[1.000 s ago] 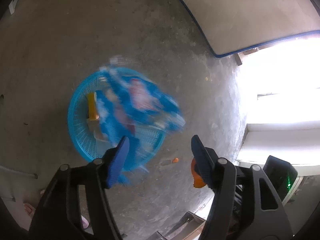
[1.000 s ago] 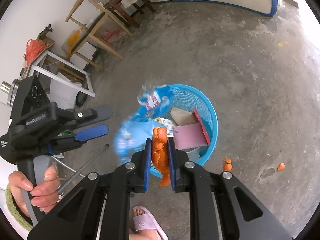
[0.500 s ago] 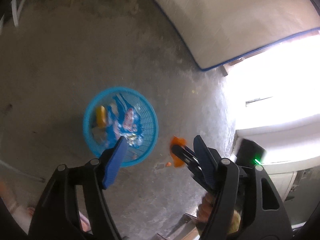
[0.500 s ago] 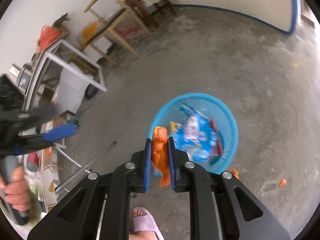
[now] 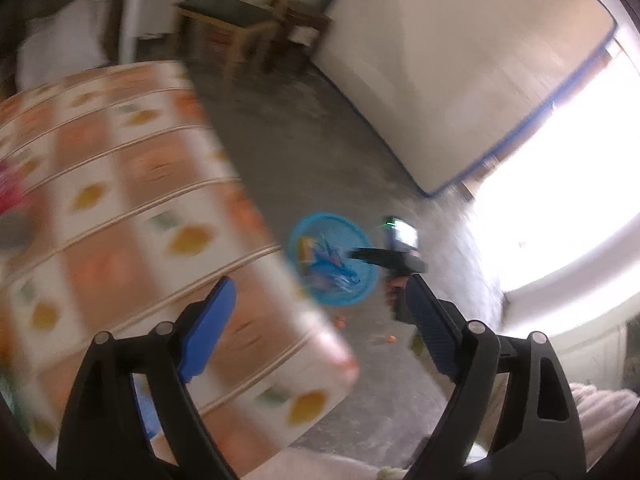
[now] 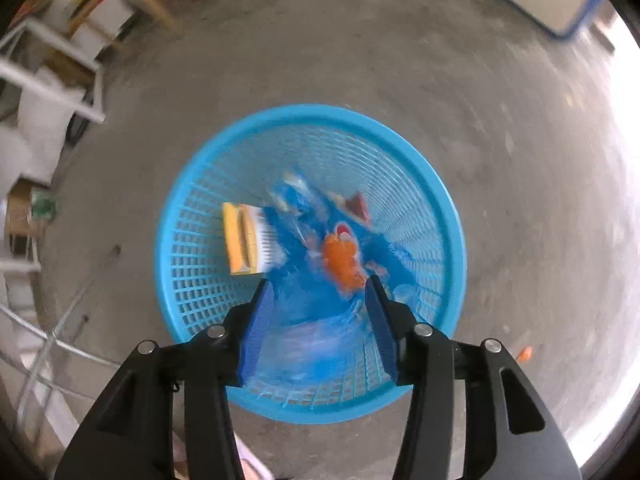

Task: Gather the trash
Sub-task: 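Move both grippers back over the table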

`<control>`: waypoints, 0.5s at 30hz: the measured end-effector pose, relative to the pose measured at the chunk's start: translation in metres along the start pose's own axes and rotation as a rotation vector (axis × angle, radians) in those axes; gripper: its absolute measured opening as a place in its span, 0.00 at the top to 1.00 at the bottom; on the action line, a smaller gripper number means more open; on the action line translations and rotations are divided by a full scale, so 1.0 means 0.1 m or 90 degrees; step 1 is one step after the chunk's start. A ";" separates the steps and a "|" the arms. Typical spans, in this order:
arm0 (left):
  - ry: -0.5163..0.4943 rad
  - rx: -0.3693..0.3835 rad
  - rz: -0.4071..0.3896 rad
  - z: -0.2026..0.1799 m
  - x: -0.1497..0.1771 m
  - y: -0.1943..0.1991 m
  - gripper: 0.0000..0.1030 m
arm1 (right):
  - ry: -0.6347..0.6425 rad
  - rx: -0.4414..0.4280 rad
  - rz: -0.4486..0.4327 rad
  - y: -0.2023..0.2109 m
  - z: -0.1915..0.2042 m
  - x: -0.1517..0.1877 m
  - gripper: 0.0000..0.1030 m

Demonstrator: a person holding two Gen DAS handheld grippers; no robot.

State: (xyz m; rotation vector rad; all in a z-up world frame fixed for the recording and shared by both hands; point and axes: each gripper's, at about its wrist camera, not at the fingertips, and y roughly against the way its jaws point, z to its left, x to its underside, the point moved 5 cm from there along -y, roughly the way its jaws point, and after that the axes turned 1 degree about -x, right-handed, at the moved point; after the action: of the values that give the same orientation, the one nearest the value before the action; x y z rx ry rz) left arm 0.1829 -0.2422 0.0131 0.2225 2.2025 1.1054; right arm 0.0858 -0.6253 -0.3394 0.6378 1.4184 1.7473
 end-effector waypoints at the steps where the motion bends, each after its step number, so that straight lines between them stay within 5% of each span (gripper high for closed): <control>1: 0.014 -0.020 -0.023 0.16 0.11 0.17 0.20 | -0.008 -0.011 -0.005 0.04 -0.02 0.03 0.53; 9: 0.094 -0.089 -0.165 0.84 0.65 1.06 0.19 | 0.016 -0.083 -0.101 1.03 0.04 0.30 0.47; 15: 0.156 -0.140 -0.223 1.27 0.97 1.58 0.19 | 0.141 -0.176 -0.192 2.09 0.64 0.77 0.33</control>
State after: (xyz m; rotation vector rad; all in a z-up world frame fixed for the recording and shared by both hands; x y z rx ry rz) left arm 0.1665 -0.0187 0.0334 -0.3984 2.1925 1.2080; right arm 0.0386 -0.5410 -0.1290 0.0784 1.3052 1.7632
